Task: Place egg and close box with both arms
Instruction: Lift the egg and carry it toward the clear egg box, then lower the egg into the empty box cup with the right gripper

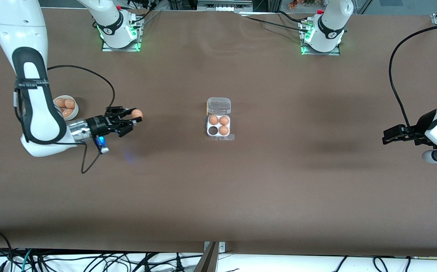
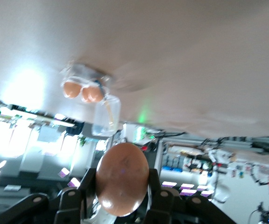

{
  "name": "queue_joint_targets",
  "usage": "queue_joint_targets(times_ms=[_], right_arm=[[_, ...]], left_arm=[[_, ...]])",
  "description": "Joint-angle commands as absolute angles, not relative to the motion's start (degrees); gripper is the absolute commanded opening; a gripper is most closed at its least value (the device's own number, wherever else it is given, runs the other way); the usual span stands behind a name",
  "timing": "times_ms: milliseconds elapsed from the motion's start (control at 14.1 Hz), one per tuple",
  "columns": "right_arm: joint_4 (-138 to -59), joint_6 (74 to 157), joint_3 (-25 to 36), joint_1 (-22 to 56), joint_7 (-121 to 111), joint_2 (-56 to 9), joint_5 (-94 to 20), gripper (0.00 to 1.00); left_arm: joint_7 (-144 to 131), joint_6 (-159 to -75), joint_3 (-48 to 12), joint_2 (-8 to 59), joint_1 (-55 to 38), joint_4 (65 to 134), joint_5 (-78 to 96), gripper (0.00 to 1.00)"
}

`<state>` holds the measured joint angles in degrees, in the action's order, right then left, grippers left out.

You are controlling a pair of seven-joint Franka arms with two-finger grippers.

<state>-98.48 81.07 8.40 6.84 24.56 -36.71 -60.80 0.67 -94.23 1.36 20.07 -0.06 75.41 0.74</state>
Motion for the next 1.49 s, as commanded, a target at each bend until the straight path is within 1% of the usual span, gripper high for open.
queue_joint_targets(times_ms=[0, 355, 639, 781, 994, 1420], right_arm=[[-95.5, 84.1, 7.7, 9.7, 28.8, -39.5, -66.5, 0.36], [-94.4, 91.7, 7.7, 17.9, 34.0, -40.1, -75.5, 0.36], [-92.7, 102.5, 7.7, 25.9, 39.2, -41.1, -77.8, 0.37], [-92.7, 107.3, 7.7, 28.4, 39.3, -42.1, -78.0, 0.37], [-91.2, 109.4, 7.6, 31.1, 39.2, -44.7, -82.8, 0.37], [-89.0, 113.3, 7.3, 33.4, 38.8, -47.8, -84.5, 0.37]], left_arm=[[1.2, -93.1, 1.1, 19.9, 0.0, 74.4, 0.3, 1.00], [1.2, -93.1, 1.1, 19.5, 0.0, 74.4, 0.3, 1.00], [1.2, -93.1, 1.1, 19.5, 0.0, 74.4, 0.3, 1.00], [1.3, -93.0, 1.1, 19.4, 0.0, 74.4, 0.3, 1.00], [1.3, -91.5, 1.1, 19.5, -0.1, 74.4, 0.4, 1.00], [1.1, -91.4, 1.1, 19.5, -0.1, 74.4, 0.4, 1.00]])
